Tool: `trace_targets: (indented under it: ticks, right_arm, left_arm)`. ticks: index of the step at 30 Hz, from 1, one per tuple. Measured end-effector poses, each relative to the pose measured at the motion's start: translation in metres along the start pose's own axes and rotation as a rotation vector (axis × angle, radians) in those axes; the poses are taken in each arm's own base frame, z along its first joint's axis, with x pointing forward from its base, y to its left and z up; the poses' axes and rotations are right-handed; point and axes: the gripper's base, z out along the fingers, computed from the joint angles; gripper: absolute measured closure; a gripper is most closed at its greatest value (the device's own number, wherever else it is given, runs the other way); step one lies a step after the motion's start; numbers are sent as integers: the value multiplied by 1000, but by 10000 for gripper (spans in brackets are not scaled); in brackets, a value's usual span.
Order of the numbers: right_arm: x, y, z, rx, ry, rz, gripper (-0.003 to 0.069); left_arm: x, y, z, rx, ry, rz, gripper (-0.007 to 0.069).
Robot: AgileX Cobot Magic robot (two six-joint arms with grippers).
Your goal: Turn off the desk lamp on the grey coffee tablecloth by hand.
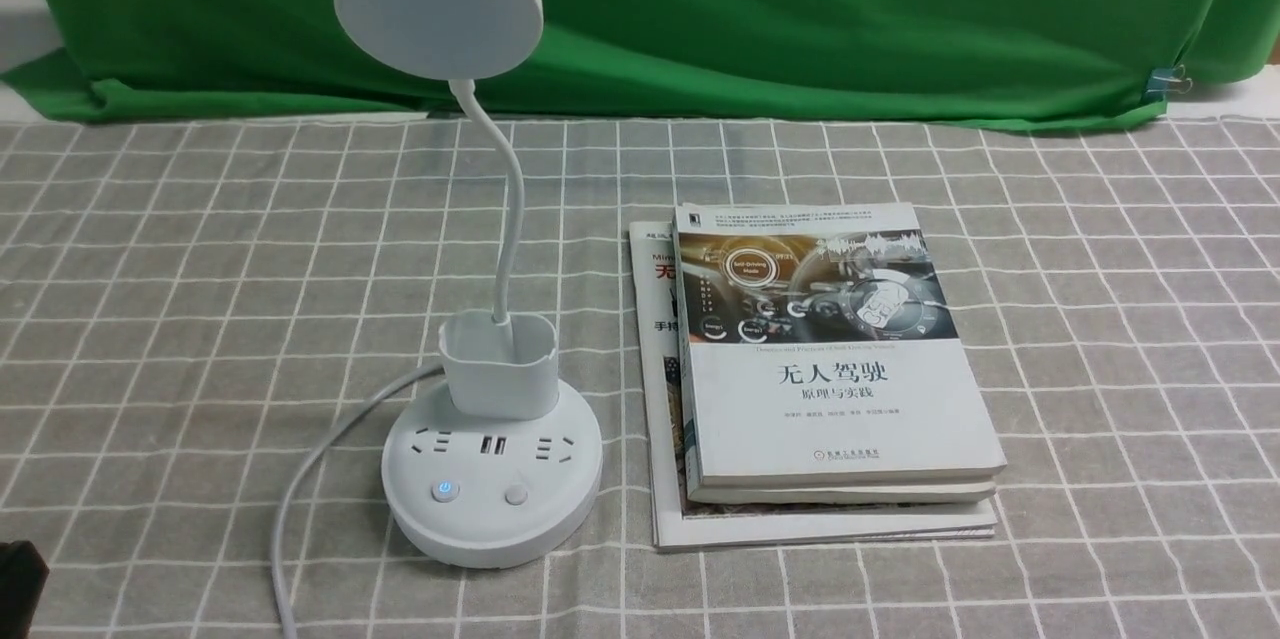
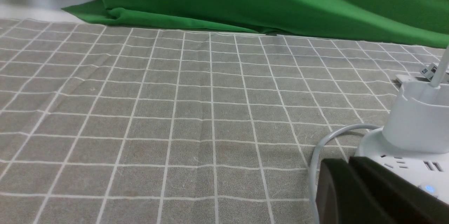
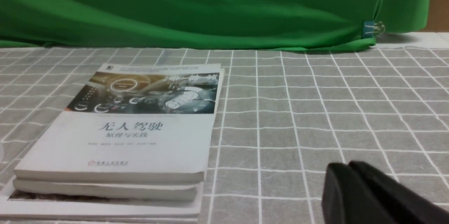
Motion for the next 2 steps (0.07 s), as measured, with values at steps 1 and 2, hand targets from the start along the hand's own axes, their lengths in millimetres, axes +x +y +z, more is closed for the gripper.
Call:
trace_targets:
  ticks: [1, 2]
  right_arm:
    - [0, 0, 0, 0, 0, 0, 622]
    - [0, 0, 0, 0, 0, 0, 622]
  left_arm:
    - [0, 0, 0, 0, 0, 0, 606]
    - [0, 0, 0, 0, 0, 0, 606]
